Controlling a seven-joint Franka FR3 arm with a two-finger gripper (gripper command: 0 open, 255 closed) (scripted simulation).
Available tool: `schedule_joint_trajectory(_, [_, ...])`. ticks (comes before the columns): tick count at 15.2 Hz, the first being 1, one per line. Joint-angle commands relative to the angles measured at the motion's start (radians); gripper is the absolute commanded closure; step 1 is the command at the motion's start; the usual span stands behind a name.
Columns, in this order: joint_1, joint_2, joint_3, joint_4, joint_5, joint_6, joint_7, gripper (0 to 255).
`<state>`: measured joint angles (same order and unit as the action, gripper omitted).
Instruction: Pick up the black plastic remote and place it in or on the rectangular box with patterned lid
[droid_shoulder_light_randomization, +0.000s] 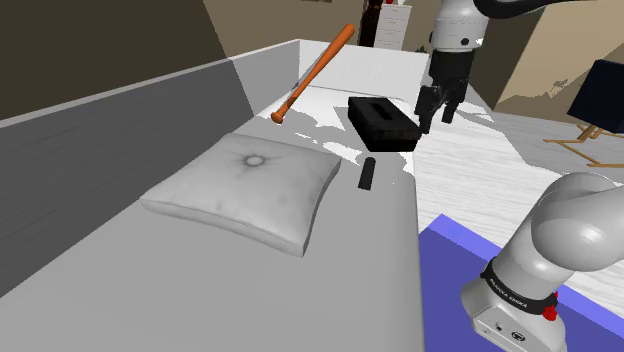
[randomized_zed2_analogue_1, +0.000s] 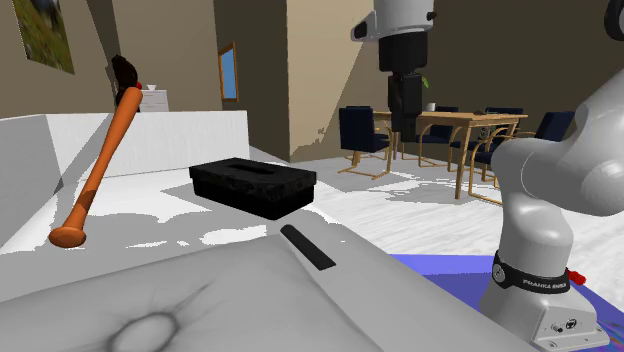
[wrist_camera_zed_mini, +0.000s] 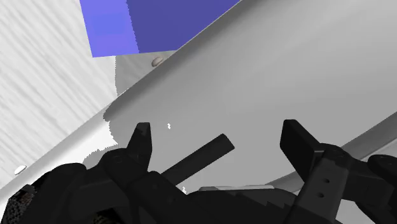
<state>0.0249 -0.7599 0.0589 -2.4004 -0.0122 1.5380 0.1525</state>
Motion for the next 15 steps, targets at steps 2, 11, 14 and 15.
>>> schedule_joint_trajectory(2, [-0.011, 0.009, 0.014, -0.023, 0.005, 0.044, 0.042, 0])
schedule_joint_trajectory(11, [-0.128, 0.186, 0.138, -0.154, 0.013, 0.450, 0.427, 0])
schedule_joint_trajectory(14, [-0.179, 0.277, 0.180, -0.165, -0.011, 0.580, 0.564, 0])
schedule_joint_trajectory(15, [-0.198, 0.310, 0.193, -0.165, -0.023, 0.621, 0.612, 0])
